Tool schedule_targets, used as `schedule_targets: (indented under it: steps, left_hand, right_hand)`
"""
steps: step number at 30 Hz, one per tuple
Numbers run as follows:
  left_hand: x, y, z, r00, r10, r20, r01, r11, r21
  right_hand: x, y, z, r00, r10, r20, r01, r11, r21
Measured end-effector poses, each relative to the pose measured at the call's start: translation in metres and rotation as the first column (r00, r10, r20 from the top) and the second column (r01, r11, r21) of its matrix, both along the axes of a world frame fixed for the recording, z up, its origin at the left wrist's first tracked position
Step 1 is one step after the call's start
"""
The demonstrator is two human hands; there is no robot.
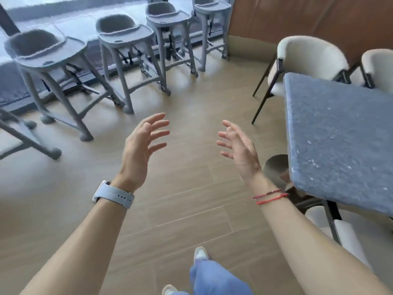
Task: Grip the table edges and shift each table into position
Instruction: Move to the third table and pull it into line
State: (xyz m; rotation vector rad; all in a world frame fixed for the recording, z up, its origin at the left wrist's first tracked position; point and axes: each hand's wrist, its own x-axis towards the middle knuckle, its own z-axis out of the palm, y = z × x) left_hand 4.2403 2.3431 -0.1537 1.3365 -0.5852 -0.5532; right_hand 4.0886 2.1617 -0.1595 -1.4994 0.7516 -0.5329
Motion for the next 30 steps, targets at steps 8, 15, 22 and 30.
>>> schedule_targets:
  steps: [8,15,22,30]
  left_hand:
    - [0.08,-0.144,-0.003,0.973,-0.228,0.022,0.227,0.973,0.037]
    - [0.127,-0.277,0.009,0.916,-0.399,0.036,0.396,0.916,0.069]
    - [0.147,-0.396,-0.006,0.803,-0.595,-0.013,0.595,0.801,0.064]
    - [0.179,-0.5,-0.022,0.533,-0.846,-0.016,0.846,0.533,0.034]
  right_hand:
    - [0.045,-0.109,-0.014,0.974,-0.224,0.036,0.225,0.974,-0.023]
    - [0.073,-0.204,-0.013,0.916,-0.398,0.039,0.398,0.917,0.009]
    - [0.075,-0.272,-0.019,0.788,-0.615,0.013,0.614,0.788,0.037]
    - [0.101,-0.299,-0.024,0.533,-0.846,-0.027,0.846,0.533,0.004]
